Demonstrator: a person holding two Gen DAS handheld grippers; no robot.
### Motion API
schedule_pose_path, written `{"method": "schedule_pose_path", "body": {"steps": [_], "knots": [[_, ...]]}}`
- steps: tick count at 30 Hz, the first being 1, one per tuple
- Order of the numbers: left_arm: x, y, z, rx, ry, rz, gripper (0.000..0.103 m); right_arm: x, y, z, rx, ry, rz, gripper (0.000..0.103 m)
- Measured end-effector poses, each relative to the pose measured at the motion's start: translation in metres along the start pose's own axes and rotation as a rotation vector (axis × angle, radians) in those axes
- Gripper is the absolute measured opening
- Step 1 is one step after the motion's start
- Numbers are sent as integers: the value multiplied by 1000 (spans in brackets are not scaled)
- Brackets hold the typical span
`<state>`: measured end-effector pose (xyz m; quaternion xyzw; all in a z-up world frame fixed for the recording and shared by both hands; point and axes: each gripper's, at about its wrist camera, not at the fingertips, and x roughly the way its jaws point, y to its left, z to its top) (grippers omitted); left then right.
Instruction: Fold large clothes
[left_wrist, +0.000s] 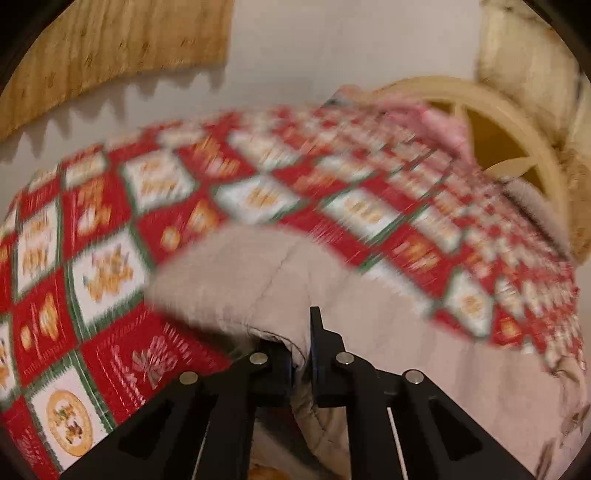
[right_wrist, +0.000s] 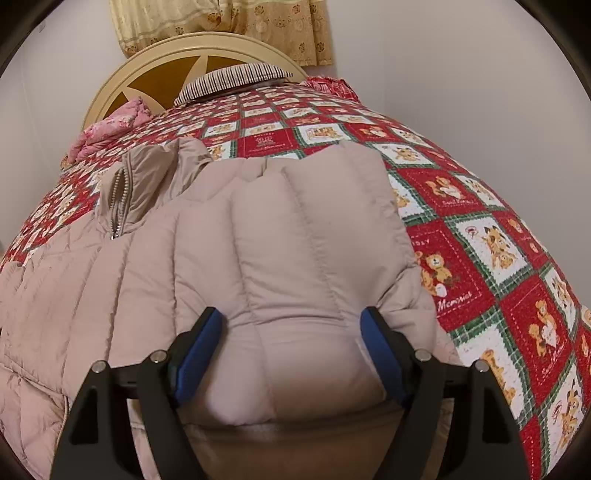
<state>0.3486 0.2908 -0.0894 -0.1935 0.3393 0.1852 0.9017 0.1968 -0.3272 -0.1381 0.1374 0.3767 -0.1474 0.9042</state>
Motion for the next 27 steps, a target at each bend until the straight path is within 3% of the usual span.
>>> {"method": "schedule_pose_path", "body": {"steps": [3,5,9,12,15,17,20,21,22,24,27], "knots": [[-55,-52,9,128,-130,-88,6,0,-1,0,4,-1,5,80],[-100,-101,3,266,-213,-163,6,0,-2,0,7,-2,9,80],[-181,-194,-45,514,-309,-373,6,-1,-4,-1,21,-7,25,81],[-223,-256,-109,696,-305,-524,6,-2,-7,-1,34,-10,43,81],[-235,-312,-191,875,-202,-628,7,-3,-10,-1,48,-15,61,81],[-228,-333,-235,964,-119,-646,8,-3,-12,-1,58,-18,74,81],[-202,-353,-297,1085,118,-640,9,-4,-16,-2,82,-24,100,81],[-196,-354,-309,1109,159,-614,9,-4,-18,-2,91,-25,111,81],[-191,-352,-321,1143,175,-569,10,-4,-18,-2,95,-25,114,82],[-193,-346,-337,1214,121,-498,13,-4,-18,-1,96,-26,122,83],[-203,-331,-342,1255,48,-474,28,-4,-18,-2,98,-26,129,84]]}}
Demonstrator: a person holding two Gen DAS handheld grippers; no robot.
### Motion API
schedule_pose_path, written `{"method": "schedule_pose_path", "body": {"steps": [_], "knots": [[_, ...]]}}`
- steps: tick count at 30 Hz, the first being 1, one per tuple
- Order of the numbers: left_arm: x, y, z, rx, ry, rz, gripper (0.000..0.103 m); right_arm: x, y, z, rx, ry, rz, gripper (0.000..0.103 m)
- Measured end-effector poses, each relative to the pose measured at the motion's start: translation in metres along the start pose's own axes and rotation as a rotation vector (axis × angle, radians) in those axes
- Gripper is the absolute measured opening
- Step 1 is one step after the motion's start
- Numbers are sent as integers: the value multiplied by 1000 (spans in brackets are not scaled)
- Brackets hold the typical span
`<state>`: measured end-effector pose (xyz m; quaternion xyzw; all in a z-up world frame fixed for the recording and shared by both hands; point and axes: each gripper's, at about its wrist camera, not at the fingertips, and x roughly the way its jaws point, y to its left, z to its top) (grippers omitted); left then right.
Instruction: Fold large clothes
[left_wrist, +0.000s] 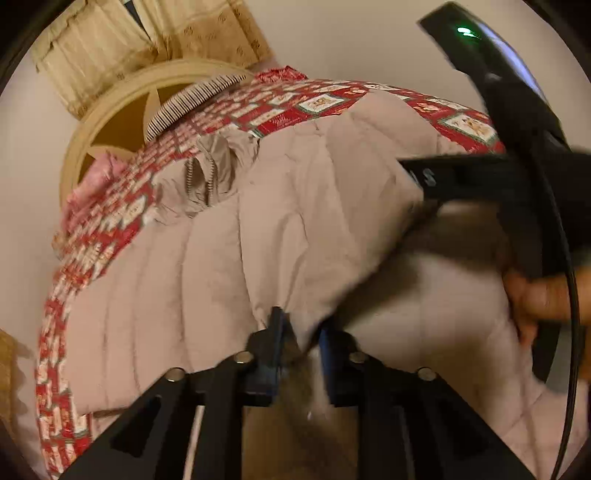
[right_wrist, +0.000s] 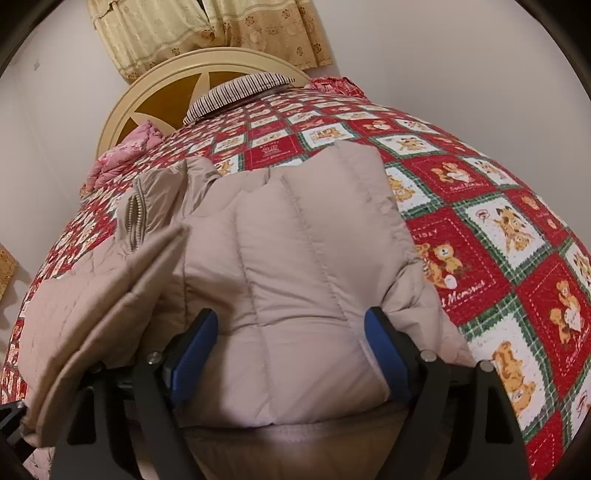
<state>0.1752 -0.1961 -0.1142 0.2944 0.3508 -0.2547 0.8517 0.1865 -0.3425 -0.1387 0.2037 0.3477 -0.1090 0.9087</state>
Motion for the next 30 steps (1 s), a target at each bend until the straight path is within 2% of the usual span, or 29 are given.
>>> {"method": "schedule_pose_path", "body": {"steps": [2,4,6,11,13,15,18,21,22,23,24,27,30], "knots": [[-4,9,-4,-40,-3,-16,53,-1,-1,0,4,-2,4,84],[-20,21,-15,-121,-20,-48,62,-1,-1,0,8,-3,7,84],[-34,31,-22,-188,-43,-62,64,-1,-2,0,9,-4,7,84],[-45,79,-48,-379,-37,4,64,-10,-4,0,22,-23,-3,84],[-47,95,-59,-420,-29,36,64,-22,-5,0,38,-29,-14,84],[-46,111,-70,-455,-28,97,64,-46,-6,-5,55,-67,-43,84],[-42,126,-80,-491,-25,149,64,-81,-3,-12,28,-123,-98,84],[-38,138,-90,-533,-26,172,64,-104,11,-10,-30,-167,-66,84],[-34,143,-93,-549,-27,183,64,-105,16,-8,-41,-164,-54,88],[-31,144,-96,-558,-25,197,64,-103,22,-5,-54,-150,-35,93],[-27,147,-99,-572,-20,215,64,-97,28,-2,-59,-130,-18,94],[-18,153,-109,-615,2,209,64,-63,41,-1,-60,-42,-9,94],[-16,158,-116,-654,0,197,64,-32,52,-11,-76,60,-6,78]]}}
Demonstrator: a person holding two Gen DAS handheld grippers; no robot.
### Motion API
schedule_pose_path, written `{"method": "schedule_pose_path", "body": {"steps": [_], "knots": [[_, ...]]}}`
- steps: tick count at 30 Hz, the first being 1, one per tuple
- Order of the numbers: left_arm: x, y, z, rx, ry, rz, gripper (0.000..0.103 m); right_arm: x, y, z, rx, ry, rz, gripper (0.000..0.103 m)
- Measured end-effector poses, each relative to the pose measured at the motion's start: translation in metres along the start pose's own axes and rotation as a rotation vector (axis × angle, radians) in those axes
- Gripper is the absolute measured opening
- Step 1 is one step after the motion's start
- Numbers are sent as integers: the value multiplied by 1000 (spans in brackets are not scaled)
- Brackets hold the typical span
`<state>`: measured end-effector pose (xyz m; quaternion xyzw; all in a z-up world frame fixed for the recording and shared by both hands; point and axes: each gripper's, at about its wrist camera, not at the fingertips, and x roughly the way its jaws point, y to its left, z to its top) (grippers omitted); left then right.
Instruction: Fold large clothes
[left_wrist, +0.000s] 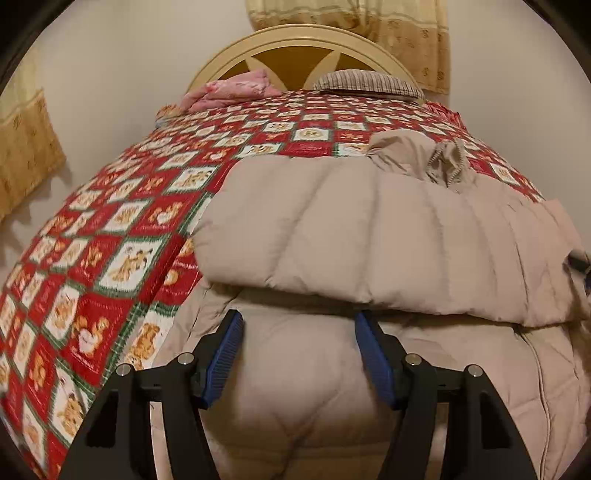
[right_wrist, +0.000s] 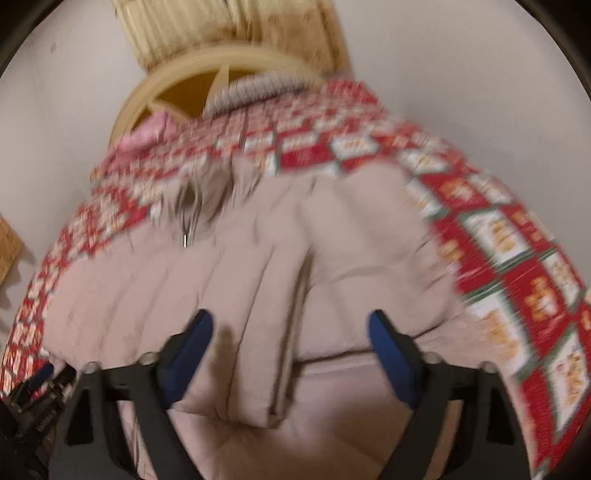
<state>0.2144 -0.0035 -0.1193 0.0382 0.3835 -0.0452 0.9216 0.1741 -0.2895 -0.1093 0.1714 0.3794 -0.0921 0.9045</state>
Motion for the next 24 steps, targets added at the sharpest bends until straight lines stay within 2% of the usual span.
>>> {"method": "schedule_pose_path", "body": {"steps": [1,3,4,5,7,8,11,17,20,24], "knots": [[1,1,-1,-6,-1,-3,64,11,7,-3,-21,37,-15,75],[3,1,-2,-7,2,-4,64,16,16,-7,-62,31,-48,71],[4,1,-2,-5,4,-5,64,17,21,-8,-90,27,-52,56],[5,0,-3,-3,7,-5,64,18,26,-8,-118,32,-48,36],[7,-2,-4,2,11,-3,64,18,35,-7,-168,30,-84,20],[7,-2,-4,4,12,-3,65,16,39,-6,-193,16,-106,15],[8,-2,-5,4,12,-8,66,5,41,-7,-219,-29,-135,11],[8,-1,-6,6,11,-6,66,-15,31,-2,-232,-102,-202,11],[9,-1,-6,14,12,2,67,-10,22,-4,-221,-88,-219,11],[8,-2,-6,19,14,10,67,7,12,-10,-186,-50,-201,11]]}}
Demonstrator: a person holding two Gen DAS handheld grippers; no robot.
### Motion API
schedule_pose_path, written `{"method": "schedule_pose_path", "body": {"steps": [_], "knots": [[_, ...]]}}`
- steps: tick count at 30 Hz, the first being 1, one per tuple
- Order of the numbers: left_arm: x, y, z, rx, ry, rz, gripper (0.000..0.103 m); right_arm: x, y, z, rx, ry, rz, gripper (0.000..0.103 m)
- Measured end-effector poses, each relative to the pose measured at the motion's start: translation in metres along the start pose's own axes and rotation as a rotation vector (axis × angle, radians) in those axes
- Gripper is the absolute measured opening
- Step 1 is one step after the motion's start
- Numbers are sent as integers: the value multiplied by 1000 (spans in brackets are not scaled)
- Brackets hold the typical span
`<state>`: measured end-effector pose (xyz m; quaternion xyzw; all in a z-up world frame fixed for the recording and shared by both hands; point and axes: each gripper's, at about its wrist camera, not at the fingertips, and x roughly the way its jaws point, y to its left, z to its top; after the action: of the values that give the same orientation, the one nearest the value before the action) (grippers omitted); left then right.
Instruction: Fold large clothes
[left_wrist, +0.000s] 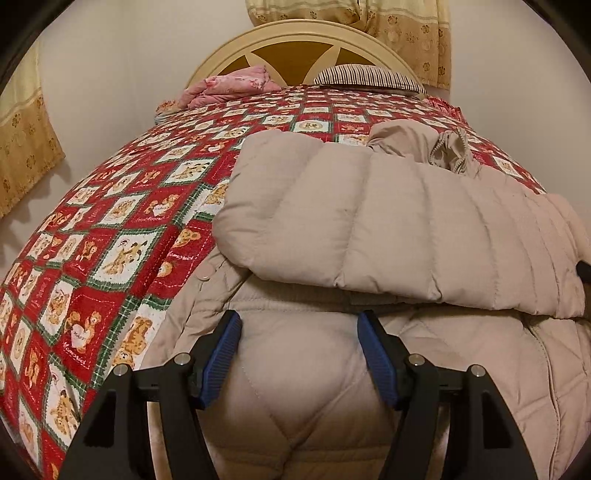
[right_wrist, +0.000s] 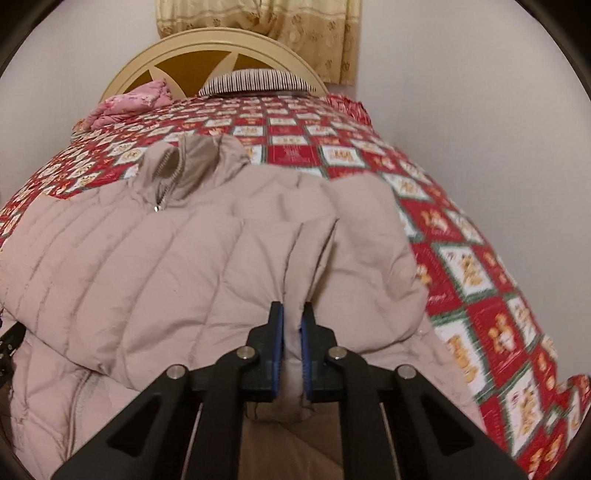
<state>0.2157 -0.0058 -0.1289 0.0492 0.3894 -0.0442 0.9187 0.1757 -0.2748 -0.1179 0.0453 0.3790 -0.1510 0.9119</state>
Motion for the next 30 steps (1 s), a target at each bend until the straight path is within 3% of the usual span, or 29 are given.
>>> {"method": "schedule_pose_path", "body": {"steps": [3,9,12,15,19,21,24,30], "knots": [[-12,0,5,4,-1,13,67,-2,0,-3,-6,-6,3,12],[-40,-7,54,49,-117,4,69,2,-2,-7,9,-8,20,14],[-28,-2,86,10,-133,28,71,3,-4,-8,13,-9,29,15],[6,0,102,15,-116,126,71,3,-5,-9,17,-7,36,16],[52,6,87,28,-34,205,71,6,-6,-9,24,-1,48,17],[72,13,67,1,-10,173,71,8,-7,-9,24,2,56,18],[75,15,67,-15,-6,176,77,10,-4,-10,14,6,51,19],[78,16,64,-24,1,168,80,12,-3,-10,7,7,42,20]]}}
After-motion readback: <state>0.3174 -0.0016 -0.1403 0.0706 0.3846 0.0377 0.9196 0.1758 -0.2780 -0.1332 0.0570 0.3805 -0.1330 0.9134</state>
